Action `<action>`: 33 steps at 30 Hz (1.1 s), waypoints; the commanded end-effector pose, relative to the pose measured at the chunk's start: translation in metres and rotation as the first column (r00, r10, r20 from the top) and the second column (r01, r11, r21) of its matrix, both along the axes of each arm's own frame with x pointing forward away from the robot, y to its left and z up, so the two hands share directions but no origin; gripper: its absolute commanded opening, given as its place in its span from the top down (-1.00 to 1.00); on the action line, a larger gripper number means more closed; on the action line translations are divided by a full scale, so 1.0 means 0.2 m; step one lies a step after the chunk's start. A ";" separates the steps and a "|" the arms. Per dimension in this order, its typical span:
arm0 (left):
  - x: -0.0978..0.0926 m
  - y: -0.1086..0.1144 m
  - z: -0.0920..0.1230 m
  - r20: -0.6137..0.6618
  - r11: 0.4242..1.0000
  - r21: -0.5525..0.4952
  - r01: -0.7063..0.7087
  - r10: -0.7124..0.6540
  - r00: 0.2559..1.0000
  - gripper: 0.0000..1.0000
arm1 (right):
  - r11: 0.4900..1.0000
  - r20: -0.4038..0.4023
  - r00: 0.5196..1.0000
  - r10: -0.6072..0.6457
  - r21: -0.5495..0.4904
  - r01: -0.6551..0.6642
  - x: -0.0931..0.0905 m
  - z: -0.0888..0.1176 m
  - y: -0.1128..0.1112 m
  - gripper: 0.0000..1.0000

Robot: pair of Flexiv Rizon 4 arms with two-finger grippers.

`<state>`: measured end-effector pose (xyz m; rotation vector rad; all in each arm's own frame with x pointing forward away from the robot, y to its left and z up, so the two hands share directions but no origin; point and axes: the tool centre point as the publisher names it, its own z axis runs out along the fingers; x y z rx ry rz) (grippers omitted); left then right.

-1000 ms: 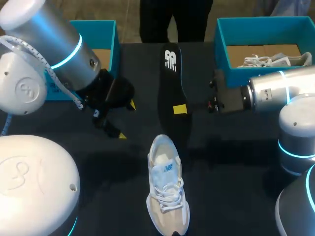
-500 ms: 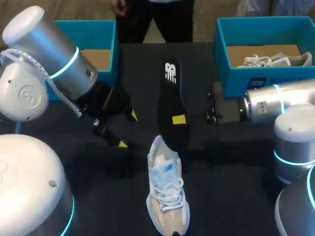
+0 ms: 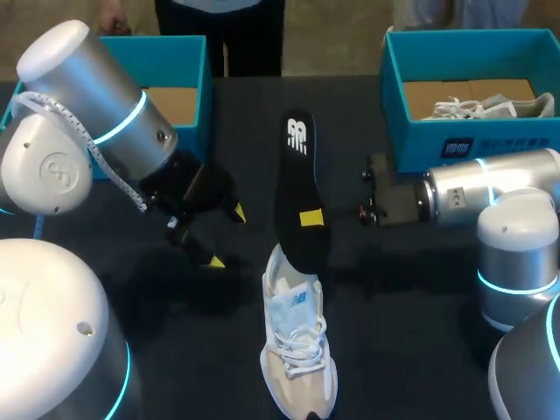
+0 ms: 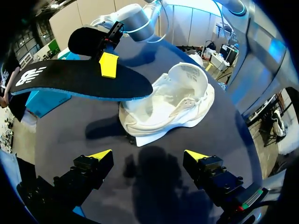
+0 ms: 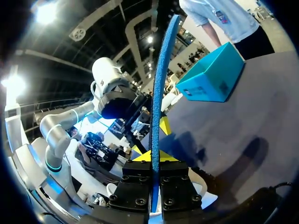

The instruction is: Take the shoe out of the shoebox, open the shoe tongue, remove and reinsert the insole, then place the shoe into the shoebox

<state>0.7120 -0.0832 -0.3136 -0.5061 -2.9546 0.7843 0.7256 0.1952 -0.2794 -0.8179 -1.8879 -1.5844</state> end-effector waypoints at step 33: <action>-0.15 -0.02 -0.27 -0.112 0.997 -0.011 0.074 -0.074 0.991 -1.00 | 0.992 0.138 0.982 -0.126 0.018 0.125 -0.12 -0.05 0.17 1.00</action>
